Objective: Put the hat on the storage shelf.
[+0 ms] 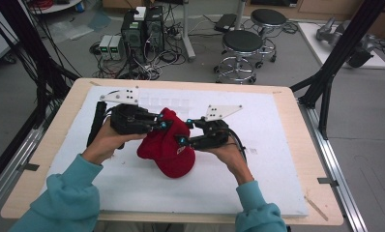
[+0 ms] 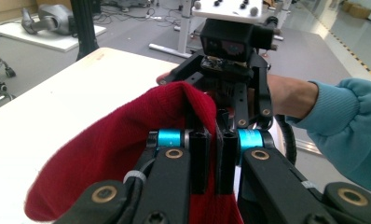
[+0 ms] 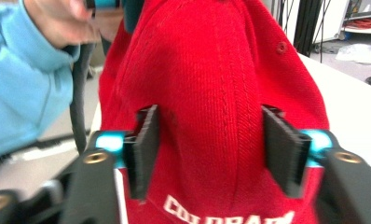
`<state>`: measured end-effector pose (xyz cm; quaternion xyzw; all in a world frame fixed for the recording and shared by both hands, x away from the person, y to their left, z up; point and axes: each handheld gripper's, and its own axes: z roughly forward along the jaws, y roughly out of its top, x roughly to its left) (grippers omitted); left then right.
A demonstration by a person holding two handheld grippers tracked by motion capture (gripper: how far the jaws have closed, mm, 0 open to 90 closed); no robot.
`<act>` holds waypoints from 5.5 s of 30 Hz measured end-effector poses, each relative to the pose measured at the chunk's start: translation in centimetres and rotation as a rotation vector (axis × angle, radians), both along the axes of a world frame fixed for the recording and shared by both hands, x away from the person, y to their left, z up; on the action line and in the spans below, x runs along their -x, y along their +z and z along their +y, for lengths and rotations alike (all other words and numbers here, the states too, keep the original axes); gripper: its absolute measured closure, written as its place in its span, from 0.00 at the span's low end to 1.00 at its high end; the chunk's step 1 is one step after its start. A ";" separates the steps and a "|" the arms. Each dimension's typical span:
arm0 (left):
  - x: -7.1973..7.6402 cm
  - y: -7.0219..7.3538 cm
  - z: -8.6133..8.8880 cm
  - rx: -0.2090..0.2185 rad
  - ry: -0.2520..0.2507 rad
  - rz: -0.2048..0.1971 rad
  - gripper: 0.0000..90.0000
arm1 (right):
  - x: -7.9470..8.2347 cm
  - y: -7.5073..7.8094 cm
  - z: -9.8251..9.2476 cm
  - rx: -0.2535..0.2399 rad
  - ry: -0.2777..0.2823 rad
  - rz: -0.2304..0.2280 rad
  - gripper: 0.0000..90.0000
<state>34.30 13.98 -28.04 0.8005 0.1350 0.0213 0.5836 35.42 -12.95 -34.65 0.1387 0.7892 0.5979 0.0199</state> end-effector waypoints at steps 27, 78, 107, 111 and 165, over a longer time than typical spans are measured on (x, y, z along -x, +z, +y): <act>-0.7 -0.2 1.7 0.089 0.089 0.044 0.09 | 0.5 0.8 -0.7 0.023 -0.031 -0.032 0.93; 3.7 -9.4 1.2 0.063 0.139 0.162 0.56 | 1.1 2.6 -1.0 -0.121 -0.147 -0.095 0.92; 4.1 -9.0 1.9 0.020 0.139 0.142 0.95 | 1.1 2.6 -0.6 -0.128 -0.144 -0.117 0.67; 4.2 -9.0 2.0 0.003 0.142 0.135 0.95 | 1.1 2.6 -0.3 -0.105 -0.224 -0.116 0.13; -4.6 -2.3 11.7 0.009 0.514 -0.116 0.95 | 9.2 -5.7 -13.0 0.003 -0.621 -0.143 0.12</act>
